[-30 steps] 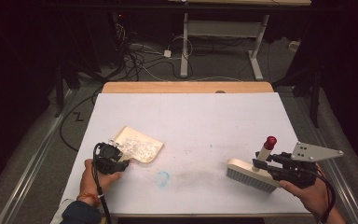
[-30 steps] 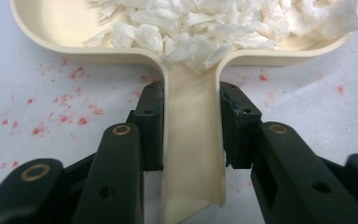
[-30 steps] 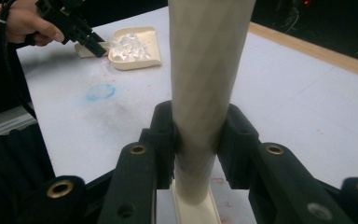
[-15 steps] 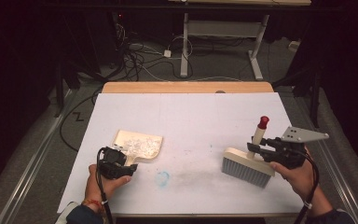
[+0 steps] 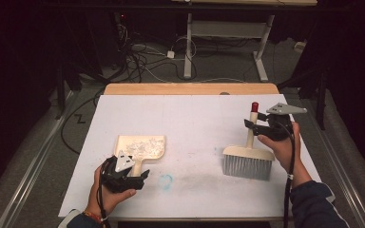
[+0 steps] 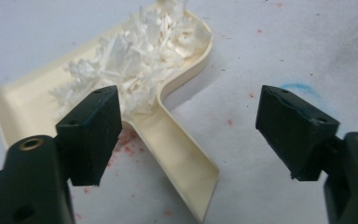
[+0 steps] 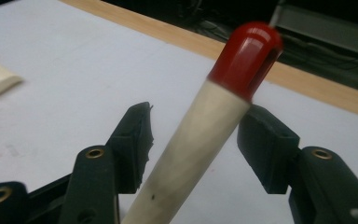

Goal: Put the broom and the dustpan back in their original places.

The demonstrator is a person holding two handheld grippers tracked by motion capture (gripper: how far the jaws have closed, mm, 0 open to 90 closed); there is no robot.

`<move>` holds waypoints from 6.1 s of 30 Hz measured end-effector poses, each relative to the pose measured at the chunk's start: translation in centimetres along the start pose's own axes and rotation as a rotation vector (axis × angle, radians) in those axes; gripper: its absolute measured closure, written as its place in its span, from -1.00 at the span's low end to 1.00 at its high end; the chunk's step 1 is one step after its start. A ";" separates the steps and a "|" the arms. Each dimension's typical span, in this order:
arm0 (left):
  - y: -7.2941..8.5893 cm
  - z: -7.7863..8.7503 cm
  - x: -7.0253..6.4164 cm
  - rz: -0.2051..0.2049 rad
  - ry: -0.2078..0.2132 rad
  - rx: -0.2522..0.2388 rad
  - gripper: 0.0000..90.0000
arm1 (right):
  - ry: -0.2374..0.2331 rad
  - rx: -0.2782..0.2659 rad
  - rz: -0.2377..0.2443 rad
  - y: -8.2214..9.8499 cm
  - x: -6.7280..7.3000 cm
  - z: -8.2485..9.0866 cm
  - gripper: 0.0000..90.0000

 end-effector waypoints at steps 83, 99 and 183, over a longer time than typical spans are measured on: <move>1.7 -0.2 -1.3 -0.142 0.002 -0.025 -0.58 | 0.032 -0.199 0.154 -0.2 6.6 5.7 -0.61; 1.6 -0.1 -1.6 -0.157 0.021 -0.034 -0.59 | 0.003 -0.189 0.182 1.0 7.6 7.3 -0.59; 1.8 0.1 -2.3 -0.194 0.019 -0.034 -0.59 | 0.092 -0.064 0.229 11.7 6.9 9.7 -0.56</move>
Point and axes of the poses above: each handheld gripper's, and its own axes: z roughly backward along the jaws, y roughly out of its underside, x roughly to its left, the point moved 2 cm from there along -z, roughly forward along the jaws, and after that the axes turned 2 degrees about z, right-handed, at the moved point
